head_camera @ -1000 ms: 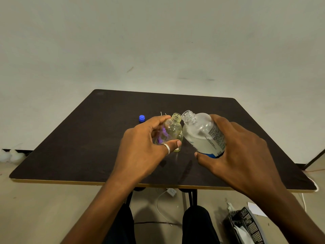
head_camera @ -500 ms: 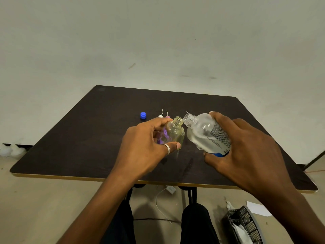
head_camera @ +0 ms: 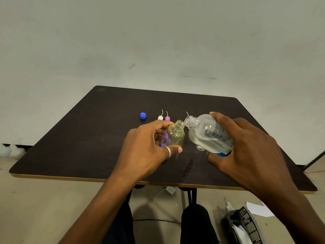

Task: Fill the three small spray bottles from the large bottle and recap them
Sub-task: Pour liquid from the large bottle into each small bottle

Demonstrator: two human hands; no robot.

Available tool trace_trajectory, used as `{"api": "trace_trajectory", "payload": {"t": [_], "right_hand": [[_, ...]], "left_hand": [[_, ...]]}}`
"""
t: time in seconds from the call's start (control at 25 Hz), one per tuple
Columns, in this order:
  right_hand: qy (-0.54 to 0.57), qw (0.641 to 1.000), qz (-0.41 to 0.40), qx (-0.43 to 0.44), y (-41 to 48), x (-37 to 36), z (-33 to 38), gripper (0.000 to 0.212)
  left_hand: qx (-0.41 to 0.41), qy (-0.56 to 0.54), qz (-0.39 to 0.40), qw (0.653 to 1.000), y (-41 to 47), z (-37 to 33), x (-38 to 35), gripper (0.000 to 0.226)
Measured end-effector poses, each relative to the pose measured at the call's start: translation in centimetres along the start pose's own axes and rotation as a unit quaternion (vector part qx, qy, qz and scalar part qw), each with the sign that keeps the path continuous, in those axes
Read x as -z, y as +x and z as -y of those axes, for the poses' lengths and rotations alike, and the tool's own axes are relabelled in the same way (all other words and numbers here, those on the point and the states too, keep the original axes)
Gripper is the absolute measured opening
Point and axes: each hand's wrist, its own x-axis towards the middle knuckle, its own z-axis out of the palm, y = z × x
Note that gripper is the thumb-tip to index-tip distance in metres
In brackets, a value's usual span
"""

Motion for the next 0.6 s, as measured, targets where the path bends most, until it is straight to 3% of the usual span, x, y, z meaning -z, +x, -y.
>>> {"api": "trace_trajectory", "payload": {"t": [0.6], "right_hand": [[-0.010, 0.999, -0.019, 0.024, 0.32, -0.70, -0.79, 0.093]], "left_hand": [[0.019, 0.031, 0.052, 0.998, 0.10, -0.24, 0.22, 0.062]]}}
